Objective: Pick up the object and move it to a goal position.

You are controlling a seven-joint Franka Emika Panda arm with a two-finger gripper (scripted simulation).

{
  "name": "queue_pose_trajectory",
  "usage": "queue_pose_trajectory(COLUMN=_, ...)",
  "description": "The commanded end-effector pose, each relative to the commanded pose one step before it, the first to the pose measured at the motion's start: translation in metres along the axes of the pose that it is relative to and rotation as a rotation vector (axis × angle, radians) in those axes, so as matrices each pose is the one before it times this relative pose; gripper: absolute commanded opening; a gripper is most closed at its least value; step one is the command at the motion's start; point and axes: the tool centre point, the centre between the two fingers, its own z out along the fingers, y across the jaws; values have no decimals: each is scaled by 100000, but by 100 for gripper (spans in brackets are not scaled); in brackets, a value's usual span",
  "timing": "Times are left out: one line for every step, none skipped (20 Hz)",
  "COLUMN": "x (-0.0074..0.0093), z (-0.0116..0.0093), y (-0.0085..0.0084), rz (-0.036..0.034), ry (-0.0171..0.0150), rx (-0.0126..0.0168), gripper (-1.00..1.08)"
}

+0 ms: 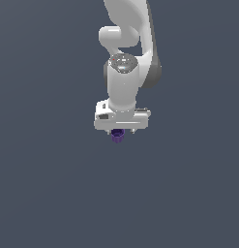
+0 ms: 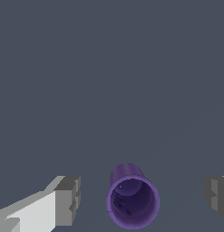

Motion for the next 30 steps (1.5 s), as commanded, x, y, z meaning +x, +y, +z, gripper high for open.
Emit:
queue_pose_trajectory(x=0, z=0, y=1, rz=0, ry=0, rx=0, gripper=28)
queue_pose_trajectory(x=-15, z=4, y=46, rz=114, ry=-34, rx=-12, gripper=28)
queue_pose_trajectory(x=-43, z=12, y=130, rz=323, ry=-95, rx=-28, gripper=28)
queue_pose_trajectory(x=-70, z=21, y=217, rz=536, ry=-158, rx=-47, gripper=28)
queue_pose_trajectory(x=-95, z=28, y=297, rz=735, ry=-216, rx=-64, gripper=28)
queue_pose_trajectory(x=-97, z=29, y=303, rz=753, ry=-221, rx=-65, gripper=28)
queue_pose_trajectory(x=-68, z=20, y=212, rz=528, ry=-155, rx=-46, gripper=28)
queue_pose_trajectory(x=-38, z=12, y=121, rz=303, ry=-88, rx=-26, gripper=28)
queue_pose_trajectory(x=-10, z=1, y=24, rz=66, ry=-19, rx=-6, gripper=28)
queue_pose_trajectory(x=18, z=-1, y=-42, rz=-114, ry=33, rx=10, gripper=28)
queue_pose_trajectory(x=6, z=0, y=-29, rz=-96, ry=11, rx=15, gripper=28)
queue_pose_trajectory(x=-9, z=18, y=16, rz=-101, ry=-50, rx=41, gripper=28)
queue_pose_trajectory(x=-13, z=34, y=17, rz=-198, ry=-87, rx=76, gripper=28)
queue_pose_trajectory(x=-15, z=46, y=15, rz=-299, ry=-115, rx=109, gripper=28)
queue_pose_trajectory(x=-18, z=58, y=17, rz=-394, ry=-142, rx=141, gripper=28)
queue_pose_trajectory(x=-22, z=70, y=18, rz=-490, ry=-172, rx=175, gripper=28)
queue_pose_trajectory(x=-26, z=82, y=23, rz=-572, ry=-199, rx=207, gripper=28)
queue_pose_trajectory(x=-31, z=95, y=28, rz=-660, ry=-231, rx=244, gripper=28)
queue_pose_trajectory(x=-35, z=107, y=34, rz=-740, ry=-259, rx=278, gripper=28)
queue_pose_trajectory(x=-39, z=120, y=34, rz=-829, ry=-285, rx=316, gripper=28)
queue_pose_trajectory(x=-43, z=131, y=37, rz=-916, ry=-308, rx=354, gripper=28)
queue_pose_trajectory(x=-47, z=143, y=41, rz=-1000, ry=-331, rx=393, gripper=28)
queue_pose_trajectory(x=-51, z=154, y=45, rz=-1086, ry=-352, rx=435, gripper=28)
queue_pose_trajectory(x=-56, z=167, y=47, rz=-1181, ry=-375, rx=483, gripper=28)
queue_pose_trajectory(x=-60, z=179, y=50, rz=-1274, ry=-393, rx=531, gripper=28)
queue_pose_trajectory(x=-65, z=191, y=53, rz=-1368, ry=-410, rx=583, gripper=28)
queue_pose_trajectory(x=-69, z=203, y=55, rz=-1464, ry=-424, rx=637, gripper=28)
queue_pose_trajectory(x=-74, z=214, y=58, rz=-1558, ry=-434, rx=693, gripper=28)
queue_pose_trajectory(x=-79, z=224, y=60, rz=-1652, ry=-440, rx=751, gripper=28)
queue_pose_trajectory(x=-83, z=235, y=61, rz=-1748, ry=-443, rx=812, gripper=28)
